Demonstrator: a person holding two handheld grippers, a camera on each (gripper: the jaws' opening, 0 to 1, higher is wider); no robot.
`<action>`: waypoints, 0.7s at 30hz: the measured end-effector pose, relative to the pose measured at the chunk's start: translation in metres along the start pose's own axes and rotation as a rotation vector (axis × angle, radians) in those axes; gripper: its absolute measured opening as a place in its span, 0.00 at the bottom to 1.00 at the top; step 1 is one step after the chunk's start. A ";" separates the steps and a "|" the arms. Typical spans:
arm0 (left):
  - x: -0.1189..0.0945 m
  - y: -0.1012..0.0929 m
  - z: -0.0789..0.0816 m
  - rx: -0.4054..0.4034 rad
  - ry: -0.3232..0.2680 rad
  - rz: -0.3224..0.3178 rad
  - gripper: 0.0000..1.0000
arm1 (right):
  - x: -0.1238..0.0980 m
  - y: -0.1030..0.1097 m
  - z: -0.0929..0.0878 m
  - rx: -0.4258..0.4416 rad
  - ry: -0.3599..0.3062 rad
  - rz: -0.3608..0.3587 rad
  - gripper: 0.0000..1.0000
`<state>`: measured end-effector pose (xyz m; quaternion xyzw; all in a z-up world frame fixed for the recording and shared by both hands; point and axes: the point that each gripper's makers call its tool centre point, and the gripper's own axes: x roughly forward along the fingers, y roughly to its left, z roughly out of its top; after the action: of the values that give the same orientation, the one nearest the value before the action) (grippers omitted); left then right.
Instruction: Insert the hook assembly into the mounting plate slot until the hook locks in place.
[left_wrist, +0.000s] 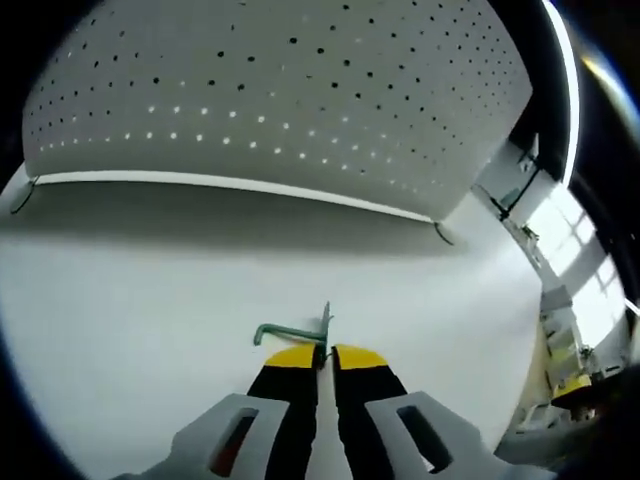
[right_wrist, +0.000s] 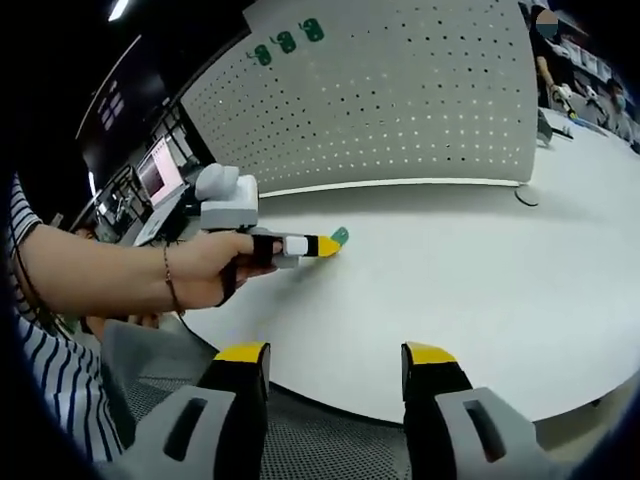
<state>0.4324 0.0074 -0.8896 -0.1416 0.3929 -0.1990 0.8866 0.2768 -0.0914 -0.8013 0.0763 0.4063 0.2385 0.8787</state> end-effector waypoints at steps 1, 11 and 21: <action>0.000 0.001 0.001 0.002 -0.003 0.000 0.05 | 0.000 0.001 0.000 -0.002 0.001 0.001 0.50; -0.013 0.008 0.014 0.033 -0.012 -0.027 0.03 | 0.003 -0.002 -0.004 0.001 0.029 -0.009 0.50; -0.034 0.012 0.024 0.082 -0.016 -0.058 0.02 | 0.005 -0.001 -0.008 -0.002 0.061 -0.001 0.50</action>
<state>0.4331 0.0361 -0.8571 -0.1181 0.3731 -0.2395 0.8885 0.2739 -0.0901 -0.8102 0.0678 0.4330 0.2405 0.8661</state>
